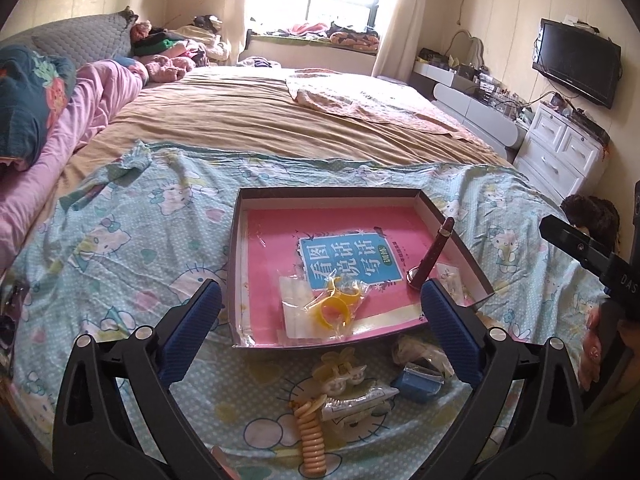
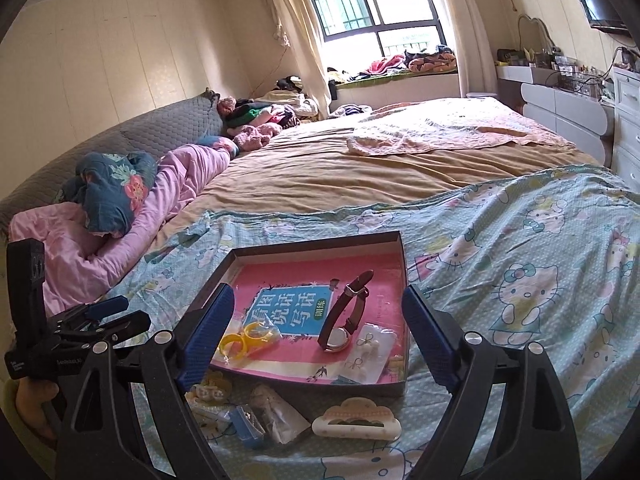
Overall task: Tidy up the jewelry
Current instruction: 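Withdraw both tools from the box toward the remaining items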
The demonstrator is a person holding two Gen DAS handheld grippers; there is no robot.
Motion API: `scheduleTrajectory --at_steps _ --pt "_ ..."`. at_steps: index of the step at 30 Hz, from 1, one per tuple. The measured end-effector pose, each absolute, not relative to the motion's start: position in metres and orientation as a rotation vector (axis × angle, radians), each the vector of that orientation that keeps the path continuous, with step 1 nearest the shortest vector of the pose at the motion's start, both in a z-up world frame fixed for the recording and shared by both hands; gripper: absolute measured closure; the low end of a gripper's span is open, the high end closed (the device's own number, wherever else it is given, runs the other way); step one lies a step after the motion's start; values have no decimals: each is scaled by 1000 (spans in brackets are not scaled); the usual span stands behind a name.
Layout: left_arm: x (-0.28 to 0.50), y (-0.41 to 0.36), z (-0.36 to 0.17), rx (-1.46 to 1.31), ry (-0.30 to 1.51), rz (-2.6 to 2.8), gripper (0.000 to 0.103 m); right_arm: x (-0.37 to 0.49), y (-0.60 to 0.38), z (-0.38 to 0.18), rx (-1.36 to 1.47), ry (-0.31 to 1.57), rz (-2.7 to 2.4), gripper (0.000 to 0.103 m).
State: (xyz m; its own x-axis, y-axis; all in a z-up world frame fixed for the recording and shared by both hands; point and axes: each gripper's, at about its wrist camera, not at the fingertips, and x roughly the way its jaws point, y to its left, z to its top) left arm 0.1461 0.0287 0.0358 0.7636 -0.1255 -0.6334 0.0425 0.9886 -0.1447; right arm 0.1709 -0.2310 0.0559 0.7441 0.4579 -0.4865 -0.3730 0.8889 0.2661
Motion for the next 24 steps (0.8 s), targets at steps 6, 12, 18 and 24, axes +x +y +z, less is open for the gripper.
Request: scheduleTrajectory --at_steps 6,12,18,24 --pt "134 34 39 -133 686 -75 10 161 -230 59 142 564 472 18" --pt "123 43 41 -140 675 -57 10 150 -224 62 117 562 498 18" --pt "114 48 46 -144 662 -42 10 141 -217 63 93 566 519 18" --pt "105 49 44 -139 663 -31 10 134 -213 60 73 578 534 18"
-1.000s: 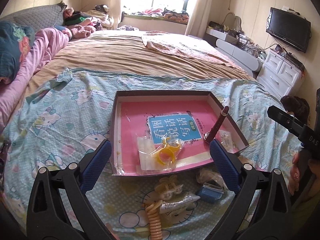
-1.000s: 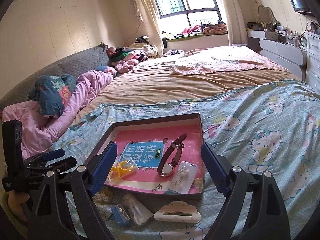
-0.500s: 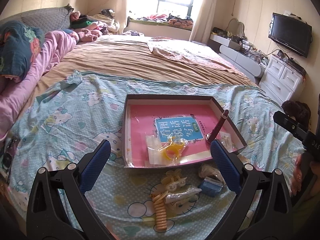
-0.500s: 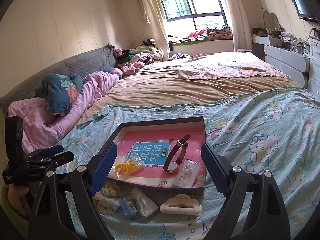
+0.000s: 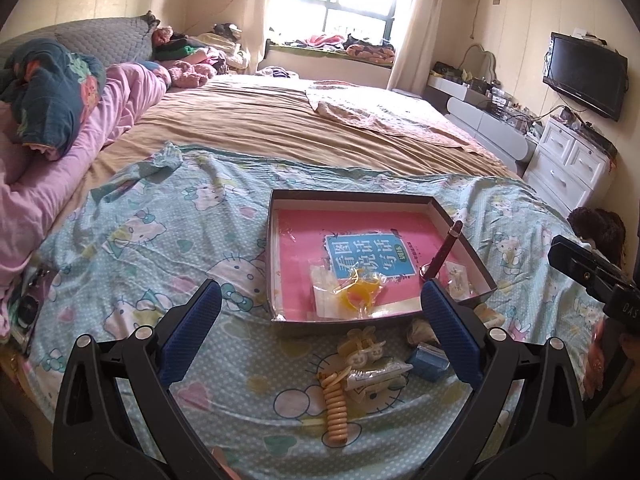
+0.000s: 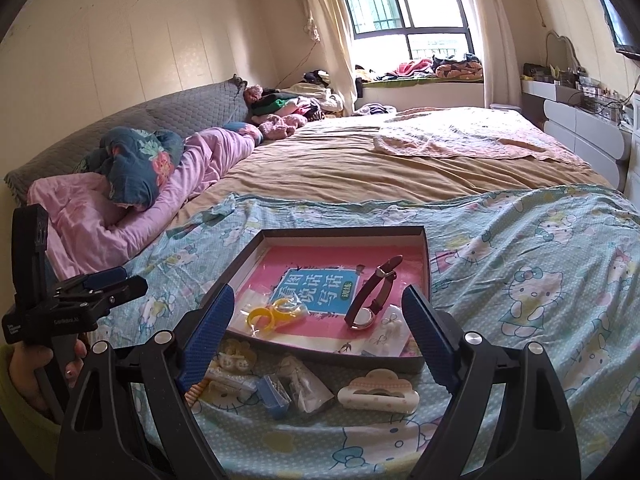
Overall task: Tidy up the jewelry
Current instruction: 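Withdraw both tools from the box toward the remaining items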
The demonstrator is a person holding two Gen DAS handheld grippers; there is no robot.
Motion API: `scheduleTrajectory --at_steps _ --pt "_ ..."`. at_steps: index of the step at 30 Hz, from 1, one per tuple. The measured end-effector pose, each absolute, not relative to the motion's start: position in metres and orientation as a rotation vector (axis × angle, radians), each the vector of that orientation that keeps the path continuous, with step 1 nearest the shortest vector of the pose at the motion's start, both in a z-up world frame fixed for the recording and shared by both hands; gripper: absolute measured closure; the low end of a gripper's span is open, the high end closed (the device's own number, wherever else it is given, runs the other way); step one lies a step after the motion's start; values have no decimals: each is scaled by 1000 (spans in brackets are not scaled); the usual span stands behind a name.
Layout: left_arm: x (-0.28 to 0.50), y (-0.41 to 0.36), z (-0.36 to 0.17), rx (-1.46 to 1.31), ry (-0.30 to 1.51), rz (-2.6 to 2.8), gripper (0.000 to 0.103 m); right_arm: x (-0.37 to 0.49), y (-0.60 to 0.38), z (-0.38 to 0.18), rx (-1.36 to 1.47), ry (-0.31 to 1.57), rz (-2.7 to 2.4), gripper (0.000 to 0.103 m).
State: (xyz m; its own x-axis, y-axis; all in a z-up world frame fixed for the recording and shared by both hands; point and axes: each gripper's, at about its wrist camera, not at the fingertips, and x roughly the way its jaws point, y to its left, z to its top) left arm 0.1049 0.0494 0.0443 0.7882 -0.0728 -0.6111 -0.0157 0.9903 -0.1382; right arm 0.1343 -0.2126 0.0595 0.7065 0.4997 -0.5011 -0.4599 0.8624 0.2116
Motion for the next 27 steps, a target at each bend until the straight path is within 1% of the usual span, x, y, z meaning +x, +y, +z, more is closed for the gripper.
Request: scheduleTrajectory --at_steps 21,27 --pt "79 43 14 -87 744 -17 10 112 -179 37 -28 645 642 19" --pt "73 37 -2 -54 786 -10 10 107 -165 28 -54 674 686 22"
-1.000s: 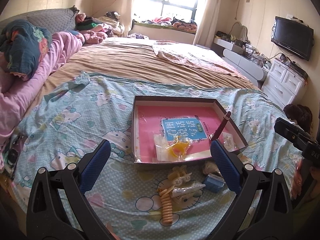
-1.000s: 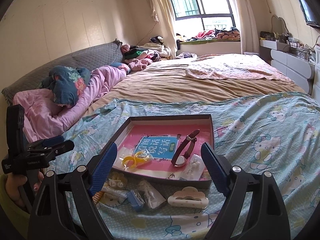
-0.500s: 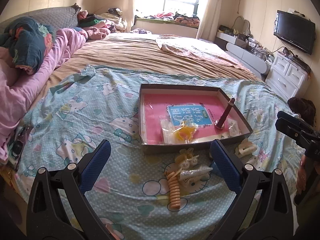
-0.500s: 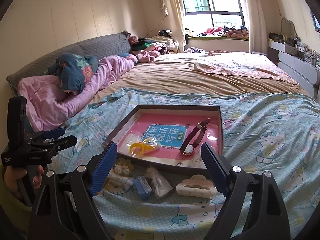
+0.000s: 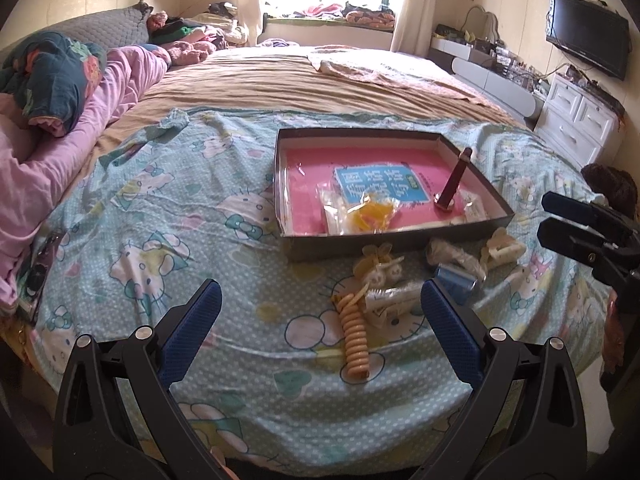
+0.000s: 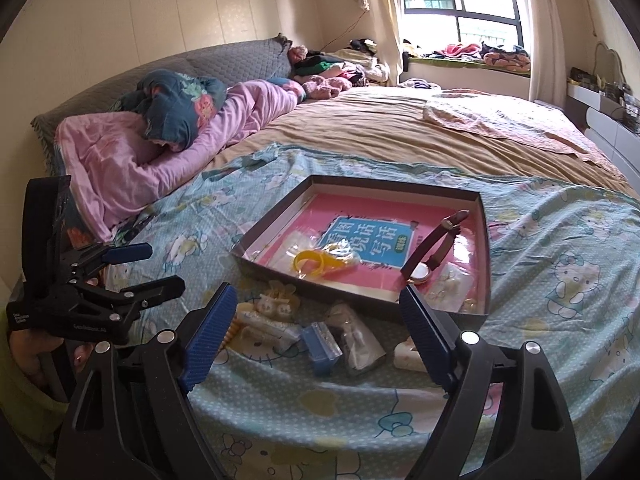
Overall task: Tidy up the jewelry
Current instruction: 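Withdraw both tools from the box toward the remaining items, then grasp the tan coiled bracelet with the left tool while the right tool grasps the blue packet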
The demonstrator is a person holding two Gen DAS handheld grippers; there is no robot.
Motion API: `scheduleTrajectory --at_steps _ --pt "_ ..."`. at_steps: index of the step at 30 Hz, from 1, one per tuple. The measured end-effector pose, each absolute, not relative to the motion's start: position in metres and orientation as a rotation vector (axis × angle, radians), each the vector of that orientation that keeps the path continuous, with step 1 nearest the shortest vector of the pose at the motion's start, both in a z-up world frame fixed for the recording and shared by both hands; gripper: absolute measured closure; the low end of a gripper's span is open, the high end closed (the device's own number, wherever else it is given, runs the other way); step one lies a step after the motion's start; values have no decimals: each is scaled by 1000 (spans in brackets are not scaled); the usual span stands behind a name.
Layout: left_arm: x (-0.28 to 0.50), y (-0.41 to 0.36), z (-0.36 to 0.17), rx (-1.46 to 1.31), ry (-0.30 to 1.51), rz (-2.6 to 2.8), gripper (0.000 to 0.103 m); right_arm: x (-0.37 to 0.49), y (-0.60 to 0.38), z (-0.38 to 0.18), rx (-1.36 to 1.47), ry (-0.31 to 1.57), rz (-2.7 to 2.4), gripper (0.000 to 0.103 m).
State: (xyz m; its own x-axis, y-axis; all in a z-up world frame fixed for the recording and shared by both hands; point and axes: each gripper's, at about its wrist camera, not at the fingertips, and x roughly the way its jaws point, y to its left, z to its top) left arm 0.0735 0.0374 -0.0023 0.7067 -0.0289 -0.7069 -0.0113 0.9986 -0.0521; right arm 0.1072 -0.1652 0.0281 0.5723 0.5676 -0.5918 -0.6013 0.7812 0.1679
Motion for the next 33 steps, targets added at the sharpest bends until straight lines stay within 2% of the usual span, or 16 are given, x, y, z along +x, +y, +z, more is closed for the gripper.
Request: scheduleTrajectory --at_steps 4,8,13,15,18,24,33 --pt "71 36 -14 -51 820 -17 10 108 -162 21 -62 698 705 29" --pt "70 37 -24 -53 851 -24 21 110 -159 13 -77 724 714 33" --pt "71 40 -34 -80 888 -40 39 110 -156 3 -100 753 727 41" --pt "71 38 -39 -90 904 -53 53 110 -155 -1 -112 763 731 44" --pt "72 35 -43 -91 920 -72 63 112 -152 -7 -129 780 736 51" --pt "74 29 -50 -90 942 -101 71 117 -148 -23 -153 818 736 63" --pt "81 23 -62 -88 975 -121 72 127 -138 -42 -216 843 724 65"
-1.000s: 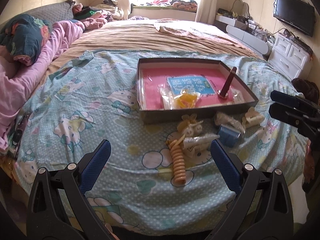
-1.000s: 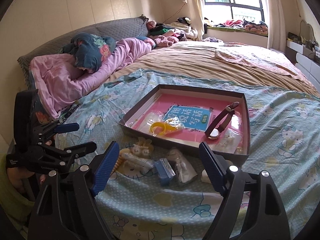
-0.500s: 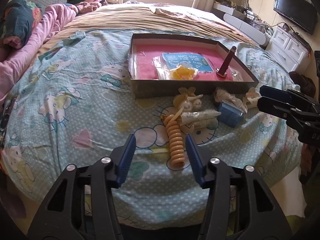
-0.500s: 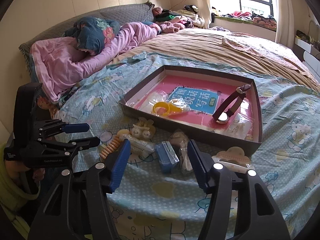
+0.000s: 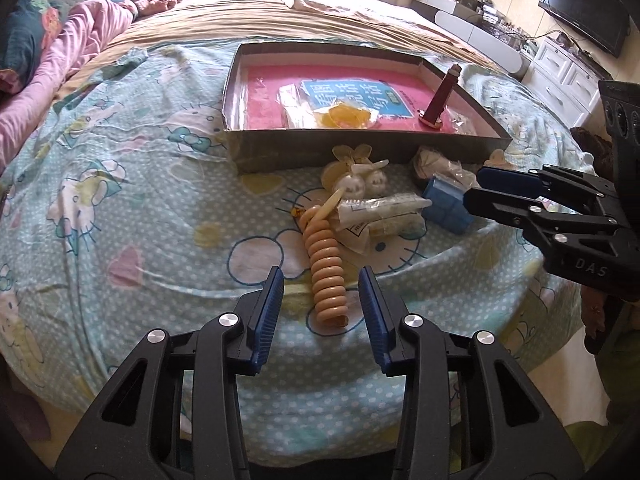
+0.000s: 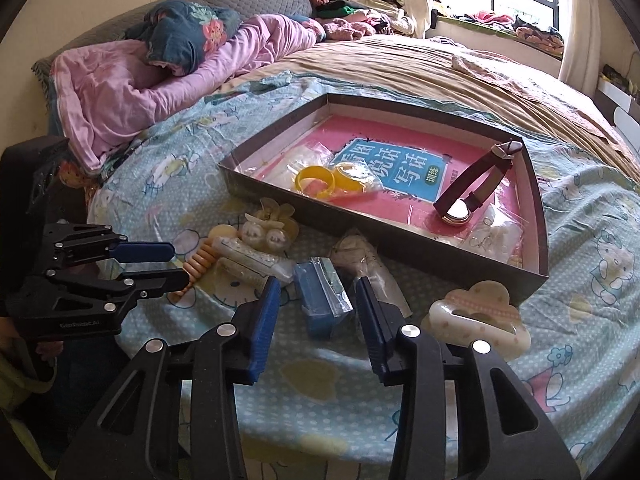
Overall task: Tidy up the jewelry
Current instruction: 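Grasp the tan coiled bracelet with the left tool while the right tool grasps the blue packet, then carry the coiled bracelet and blue packet over the box and lower them inside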
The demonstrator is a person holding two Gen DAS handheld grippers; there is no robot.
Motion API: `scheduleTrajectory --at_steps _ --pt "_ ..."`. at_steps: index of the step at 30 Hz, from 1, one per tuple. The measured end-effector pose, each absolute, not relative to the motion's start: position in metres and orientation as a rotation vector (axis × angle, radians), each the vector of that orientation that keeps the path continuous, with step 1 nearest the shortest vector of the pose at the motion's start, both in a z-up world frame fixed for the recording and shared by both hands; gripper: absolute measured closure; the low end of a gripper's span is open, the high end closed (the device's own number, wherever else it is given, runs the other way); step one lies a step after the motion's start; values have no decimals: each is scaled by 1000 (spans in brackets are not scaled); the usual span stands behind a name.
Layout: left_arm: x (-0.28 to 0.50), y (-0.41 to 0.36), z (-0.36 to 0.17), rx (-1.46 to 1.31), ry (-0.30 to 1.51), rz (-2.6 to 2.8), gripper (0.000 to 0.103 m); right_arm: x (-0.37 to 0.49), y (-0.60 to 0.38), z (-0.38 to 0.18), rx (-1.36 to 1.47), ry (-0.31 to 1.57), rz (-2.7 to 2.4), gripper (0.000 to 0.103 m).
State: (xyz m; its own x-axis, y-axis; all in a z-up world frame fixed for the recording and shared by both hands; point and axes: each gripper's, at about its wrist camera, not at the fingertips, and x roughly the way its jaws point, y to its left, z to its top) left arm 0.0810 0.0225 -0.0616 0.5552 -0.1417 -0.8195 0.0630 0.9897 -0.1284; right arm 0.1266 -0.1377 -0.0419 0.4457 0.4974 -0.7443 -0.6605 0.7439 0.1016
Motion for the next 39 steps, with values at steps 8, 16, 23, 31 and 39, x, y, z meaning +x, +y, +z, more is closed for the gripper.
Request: scheduleTrajectory --at_steps 8,16,23,31,39 --pt "86 31 -69 -112 998 -102 72 134 -126 -51 -270 837 727 65" --pt "91 25 -68 -88 992 -104 72 136 -114 -62 -322 878 750 67" --pt "97 19 -72 -67 982 -117 85 138 -113 -72 -299 895 757 80" --pt "94 17 -68 -67 973 -145 92 133 -134 -54 -179 882 780 80" --pt "83 28 -45 -110 906 -146 92 123 -148 -33 -146 842 788 80"
